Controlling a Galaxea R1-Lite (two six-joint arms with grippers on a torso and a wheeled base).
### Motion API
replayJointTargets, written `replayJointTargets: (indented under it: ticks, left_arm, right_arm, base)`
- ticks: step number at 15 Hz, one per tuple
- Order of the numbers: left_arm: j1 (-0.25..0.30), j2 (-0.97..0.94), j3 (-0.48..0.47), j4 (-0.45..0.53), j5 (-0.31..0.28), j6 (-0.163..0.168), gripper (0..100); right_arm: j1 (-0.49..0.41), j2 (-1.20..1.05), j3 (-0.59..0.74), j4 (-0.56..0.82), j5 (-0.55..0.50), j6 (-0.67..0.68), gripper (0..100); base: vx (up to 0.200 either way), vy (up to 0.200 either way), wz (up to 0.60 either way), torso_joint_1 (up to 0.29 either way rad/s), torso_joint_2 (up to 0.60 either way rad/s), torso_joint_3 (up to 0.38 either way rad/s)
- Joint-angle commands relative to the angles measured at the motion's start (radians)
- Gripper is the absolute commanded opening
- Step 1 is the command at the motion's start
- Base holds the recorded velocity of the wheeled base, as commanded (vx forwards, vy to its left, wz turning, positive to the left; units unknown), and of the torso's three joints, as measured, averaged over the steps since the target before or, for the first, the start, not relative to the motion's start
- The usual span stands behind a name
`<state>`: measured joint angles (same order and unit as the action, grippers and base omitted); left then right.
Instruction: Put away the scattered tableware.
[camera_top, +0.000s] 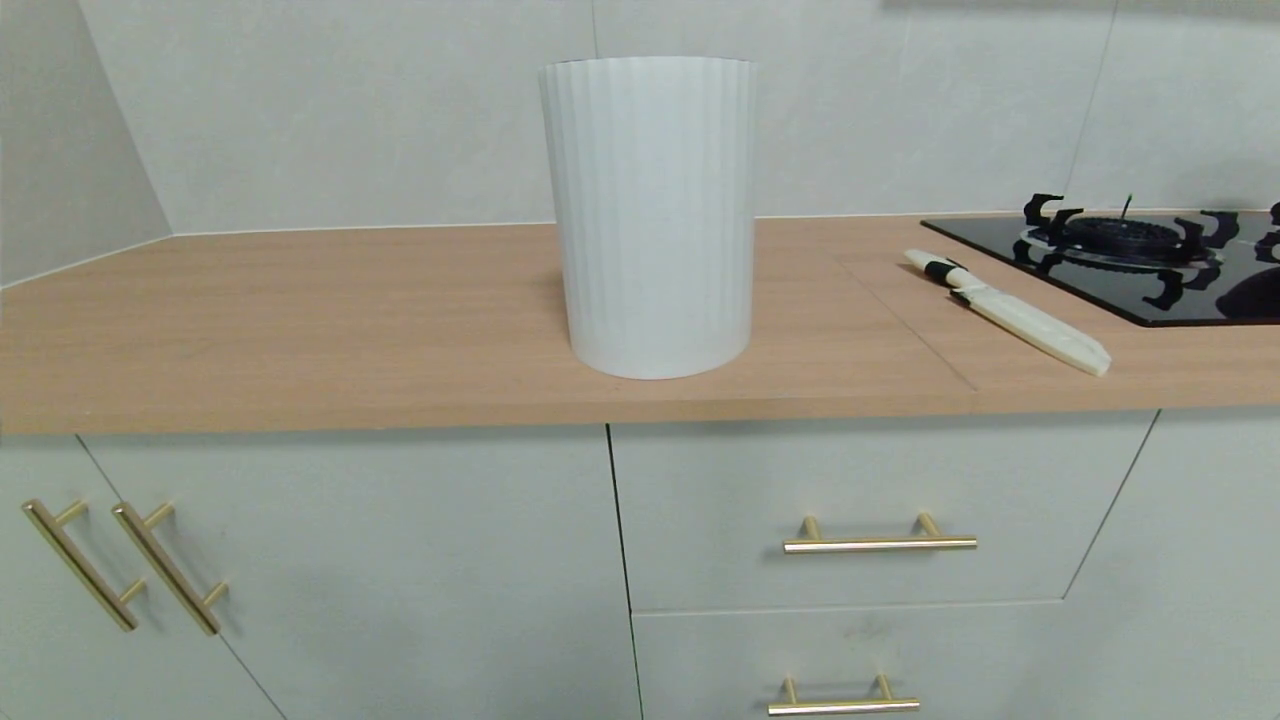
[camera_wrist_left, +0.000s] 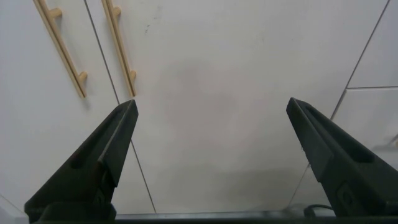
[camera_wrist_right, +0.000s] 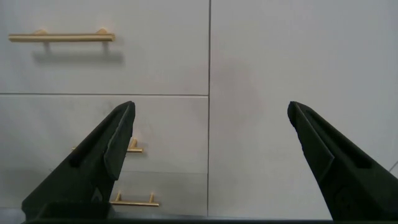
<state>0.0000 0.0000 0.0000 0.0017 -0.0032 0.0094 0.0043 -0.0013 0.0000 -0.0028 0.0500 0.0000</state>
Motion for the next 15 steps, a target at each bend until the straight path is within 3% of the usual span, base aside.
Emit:
replayJointTargets:
  ticks: [1, 6, 15]
  left_arm:
    - [0.000, 0.000, 0.000, 0.000, 0.000, 0.000, 100]
    - [0.000, 0.000, 0.000, 0.000, 0.000, 0.000, 100]
    - [0.000, 0.000, 0.000, 0.000, 0.000, 0.000, 100]
  right_arm:
    - [0.000, 0.001, 0.000, 0.000, 0.001, -0.002, 100]
    - [0.000, 0.001, 0.000, 0.000, 0.001, -0.002, 100]
    - [0.000, 0.001, 0.000, 0.000, 0.001, -0.002, 100]
  base:
    - [0.000, 0.000, 0.00, 0.000, 0.00, 0.000]
    - [0.000, 0.000, 0.00, 0.006, -0.05, -0.034]
    - [0.000, 0.000, 0.00, 0.131, -0.42, -0.298]
